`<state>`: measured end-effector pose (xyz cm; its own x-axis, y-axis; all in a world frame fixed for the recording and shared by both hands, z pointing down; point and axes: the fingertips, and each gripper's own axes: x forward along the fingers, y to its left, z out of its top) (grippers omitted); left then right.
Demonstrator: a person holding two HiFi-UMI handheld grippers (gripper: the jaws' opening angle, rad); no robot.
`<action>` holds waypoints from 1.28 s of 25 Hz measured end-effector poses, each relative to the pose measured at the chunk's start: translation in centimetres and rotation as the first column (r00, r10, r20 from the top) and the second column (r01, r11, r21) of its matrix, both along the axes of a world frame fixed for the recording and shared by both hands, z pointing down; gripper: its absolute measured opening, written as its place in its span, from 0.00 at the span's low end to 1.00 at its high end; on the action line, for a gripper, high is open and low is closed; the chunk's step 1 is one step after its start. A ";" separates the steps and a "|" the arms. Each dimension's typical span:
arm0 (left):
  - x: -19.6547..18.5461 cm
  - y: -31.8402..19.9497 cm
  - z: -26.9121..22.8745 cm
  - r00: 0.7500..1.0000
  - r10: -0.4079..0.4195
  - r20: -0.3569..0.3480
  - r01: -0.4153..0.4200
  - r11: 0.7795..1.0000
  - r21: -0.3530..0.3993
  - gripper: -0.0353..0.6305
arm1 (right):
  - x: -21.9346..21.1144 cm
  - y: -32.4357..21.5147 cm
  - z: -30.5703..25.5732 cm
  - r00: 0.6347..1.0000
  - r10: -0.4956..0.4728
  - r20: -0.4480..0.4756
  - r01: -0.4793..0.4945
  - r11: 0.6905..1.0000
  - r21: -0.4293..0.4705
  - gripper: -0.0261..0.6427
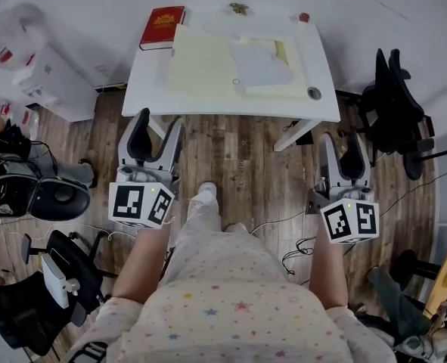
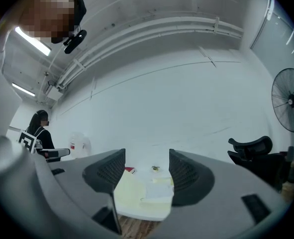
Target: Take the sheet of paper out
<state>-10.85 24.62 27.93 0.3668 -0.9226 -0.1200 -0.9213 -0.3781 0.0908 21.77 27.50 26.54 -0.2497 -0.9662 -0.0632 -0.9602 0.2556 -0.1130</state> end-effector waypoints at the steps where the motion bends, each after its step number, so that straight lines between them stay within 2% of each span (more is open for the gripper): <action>1: -0.3 -1.2 -0.1 1.000 0.008 0.000 -0.008 1.000 0.001 0.43 | -0.5 -1.0 -0.1 1.000 0.003 -0.002 -0.003 1.000 -0.001 0.42; 10: -3.5 -11.4 -1.1 0.995 0.090 0.047 -0.092 0.995 0.041 0.45 | -5.0 -9.8 -0.6 0.998 0.058 -0.005 -0.058 0.998 0.012 0.42; 16: -4.3 -16.9 -0.9 0.983 0.168 0.069 -0.171 0.984 0.046 0.48 | -7.1 -14.2 1.0 0.994 0.108 -0.020 -0.109 0.992 -0.066 0.42; 25: -4.3 -22.5 1.4 0.986 0.163 0.034 -0.163 0.987 -0.010 0.48 | -6.1 -18.7 1.6 0.991 0.130 -0.037 -0.132 0.988 -0.075 0.42; 32: -3.6 -27.1 1.4 0.995 0.093 0.045 -0.092 0.996 -0.016 0.48 | -5.5 -25.9 2.0 0.999 0.050 -0.011 -0.050 0.996 -0.076 0.42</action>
<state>-14.46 -2.48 29.28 0.4554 -0.8858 -0.0891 -0.8857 -0.4609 0.0556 16.26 1.61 28.53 -0.2011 -0.9795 0.0134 -0.9726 0.1980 -0.1221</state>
